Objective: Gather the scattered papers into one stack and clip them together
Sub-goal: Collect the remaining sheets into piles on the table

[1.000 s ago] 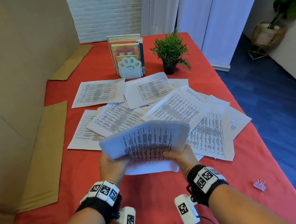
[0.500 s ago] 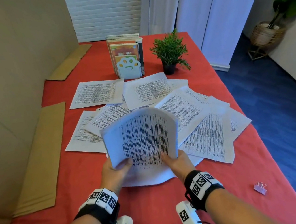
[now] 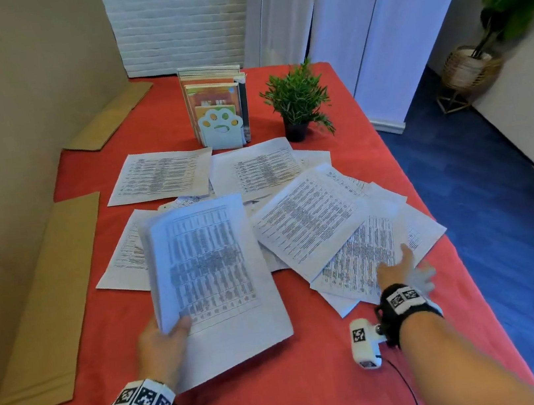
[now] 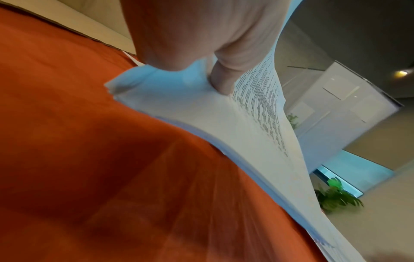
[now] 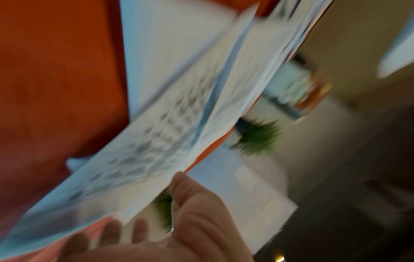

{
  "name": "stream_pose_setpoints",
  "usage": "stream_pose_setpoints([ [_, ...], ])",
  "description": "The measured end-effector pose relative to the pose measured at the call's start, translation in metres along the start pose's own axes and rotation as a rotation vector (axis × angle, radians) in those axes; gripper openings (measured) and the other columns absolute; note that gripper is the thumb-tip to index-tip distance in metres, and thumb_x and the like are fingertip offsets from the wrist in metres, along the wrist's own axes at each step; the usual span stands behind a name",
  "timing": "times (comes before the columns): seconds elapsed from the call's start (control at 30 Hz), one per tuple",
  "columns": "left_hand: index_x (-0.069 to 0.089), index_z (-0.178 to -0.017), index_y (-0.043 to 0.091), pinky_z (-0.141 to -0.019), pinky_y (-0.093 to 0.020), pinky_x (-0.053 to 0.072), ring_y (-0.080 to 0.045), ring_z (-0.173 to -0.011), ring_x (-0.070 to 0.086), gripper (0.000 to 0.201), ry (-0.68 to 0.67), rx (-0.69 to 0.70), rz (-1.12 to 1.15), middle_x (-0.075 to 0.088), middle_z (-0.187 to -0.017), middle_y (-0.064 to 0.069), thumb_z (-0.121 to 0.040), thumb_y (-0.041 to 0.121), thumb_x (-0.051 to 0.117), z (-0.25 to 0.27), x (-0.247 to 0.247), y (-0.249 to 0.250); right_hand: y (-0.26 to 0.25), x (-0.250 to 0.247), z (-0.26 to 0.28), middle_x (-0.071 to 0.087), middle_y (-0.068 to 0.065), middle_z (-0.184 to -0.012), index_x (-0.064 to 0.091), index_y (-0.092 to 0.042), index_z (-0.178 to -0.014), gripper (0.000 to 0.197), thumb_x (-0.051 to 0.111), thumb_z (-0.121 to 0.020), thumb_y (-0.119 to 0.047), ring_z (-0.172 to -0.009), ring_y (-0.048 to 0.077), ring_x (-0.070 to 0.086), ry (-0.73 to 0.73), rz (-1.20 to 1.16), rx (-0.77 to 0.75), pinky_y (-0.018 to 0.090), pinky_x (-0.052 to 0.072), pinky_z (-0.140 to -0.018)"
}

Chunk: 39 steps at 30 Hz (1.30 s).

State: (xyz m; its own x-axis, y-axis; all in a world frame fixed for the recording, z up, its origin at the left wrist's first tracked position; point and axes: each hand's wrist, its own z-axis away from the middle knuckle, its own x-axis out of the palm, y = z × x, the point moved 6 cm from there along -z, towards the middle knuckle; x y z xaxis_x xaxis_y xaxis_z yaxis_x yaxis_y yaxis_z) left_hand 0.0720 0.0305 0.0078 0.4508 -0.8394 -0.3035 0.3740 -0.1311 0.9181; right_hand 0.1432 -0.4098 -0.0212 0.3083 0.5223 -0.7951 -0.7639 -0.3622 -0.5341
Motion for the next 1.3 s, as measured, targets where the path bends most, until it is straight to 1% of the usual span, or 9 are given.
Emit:
stream_pose_setpoints([
  [0.1, 0.062, -0.100, 0.001, -0.075, -0.034, 0.045, -0.027, -0.080, 0.060, 0.018, 0.054, -0.049, -0.006, 0.065, -0.090, -0.015, -0.083, 0.004, 0.064, -0.009, -0.011, -0.012, 0.007, 0.001, -0.025, 0.024, 0.014, -0.143, 0.037, -0.046, -0.134, 0.060, 0.052, -0.083, -0.017, -0.117, 0.045, 0.039, -0.047, 0.020, 0.122, 0.052, 0.034, -0.101],
  [0.3, 0.065, -0.096, 0.006, -0.082, -0.049, 0.054, -0.031, -0.080, 0.066, 0.022, 0.102, -0.159, 0.023, 0.070, -0.092, -0.017, -0.077, 0.013, 0.072, -0.021, -0.026, -0.038, -0.026, 0.023, -0.046, 0.029, 0.016, -0.135, 0.035, -0.035, -0.143, 0.065, 0.042, -0.087, -0.003, -0.088, 0.037, 0.054, -0.128, -0.063, -0.030, 0.036, 0.045, -0.085],
  [0.4, 0.065, -0.093, 0.008, -0.080, -0.043, 0.054, -0.029, -0.080, 0.065, 0.028, 0.101, -0.160, 0.046, 0.069, -0.090, -0.014, -0.070, 0.018, 0.075, -0.022, -0.031, -0.038, -0.045, 0.039, -0.044, 0.029, 0.014, -0.142, 0.042, -0.023, -0.142, 0.062, 0.040, -0.086, 0.004, -0.117, 0.037, 0.051, -0.216, -0.027, -0.187, 0.037, 0.044, -0.097],
  [0.5, 0.062, -0.098, 0.005, -0.069, -0.026, 0.051, -0.025, -0.080, 0.059, 0.020, 0.112, -0.134, 0.055, 0.064, -0.090, -0.014, -0.080, 0.004, 0.069, -0.022, -0.036, -0.035, -0.061, 0.060, -0.035, 0.026, 0.012, -0.148, 0.039, -0.026, -0.143, 0.069, 0.038, -0.082, 0.007, -0.120, 0.034, 0.051, -0.301, 0.058, -0.324, 0.039, 0.048, -0.098],
  [0.67, 0.062, -0.098, 0.008, -0.084, -0.037, 0.045, -0.025, -0.085, 0.060, 0.019, 0.128, -0.157, 0.088, 0.065, -0.094, -0.015, -0.080, 0.006, 0.069, -0.020, -0.044, -0.036, -0.075, 0.089, 0.008, 0.014, 0.005, -0.159, 0.031, -0.041, -0.143, 0.084, 0.041, -0.078, 0.011, -0.140, 0.030, 0.028, -0.444, 0.214, -0.447, 0.041, 0.045, -0.101],
  [0.83, 0.061, -0.099, 0.010, -0.083, -0.033, 0.042, -0.024, -0.087, 0.059, 0.018, 0.140, -0.150, 0.084, 0.064, -0.096, -0.012, -0.082, 0.006, 0.067, -0.014, -0.048, -0.022, -0.080, 0.076, 0.004, 0.016, 0.003, -0.158, 0.017, -0.044, -0.146, 0.080, 0.060, -0.080, -0.027, -0.141, 0.029, 0.023, -0.240, 0.256, -0.436, 0.050, 0.026, -0.113],
  [0.93, 0.060, -0.099, 0.010, -0.082, -0.032, 0.041, -0.023, -0.087, 0.057, 0.018, 0.148, -0.151, 0.093, 0.062, -0.097, -0.012, -0.083, 0.005, 0.066, -0.011, -0.048, -0.016, -0.067, 0.073, -0.014, 0.008, 0.006, -0.160, 0.011, -0.040, -0.148, 0.078, 0.056, -0.084, -0.042, -0.146, 0.031, 0.010, -0.241, 0.310, -0.311, 0.056, 0.012, -0.116],
  [1.17, 0.060, -0.100, 0.010, -0.083, -0.034, 0.043, -0.024, -0.086, 0.059, 0.019, 0.134, -0.175, 0.106, 0.063, -0.096, -0.012, -0.082, 0.007, 0.068, -0.010, -0.046, -0.023, -0.079, 0.120, 0.035, -0.006, -0.004, -0.161, 0.008, -0.036, -0.148, 0.067, 0.038, -0.090, -0.028, -0.148, 0.030, -0.004, -0.446, 0.571, -0.662, 0.058, 0.007, -0.116],
  [1.3, 0.061, -0.101, 0.009, -0.086, -0.037, 0.046, -0.026, -0.086, 0.062, 0.020, 0.108, -0.191, 0.130, 0.065, -0.096, -0.013, -0.082, 0.008, 0.068, -0.014, -0.044, -0.033, -0.082, 0.121, 0.064, 0.022, 0.002, -0.157, 0.030, -0.029, -0.145, 0.062, 0.045, -0.088, -0.011, -0.145, 0.026, 0.019, -0.512, 0.332, -0.781, 0.045, 0.022, -0.117],
])
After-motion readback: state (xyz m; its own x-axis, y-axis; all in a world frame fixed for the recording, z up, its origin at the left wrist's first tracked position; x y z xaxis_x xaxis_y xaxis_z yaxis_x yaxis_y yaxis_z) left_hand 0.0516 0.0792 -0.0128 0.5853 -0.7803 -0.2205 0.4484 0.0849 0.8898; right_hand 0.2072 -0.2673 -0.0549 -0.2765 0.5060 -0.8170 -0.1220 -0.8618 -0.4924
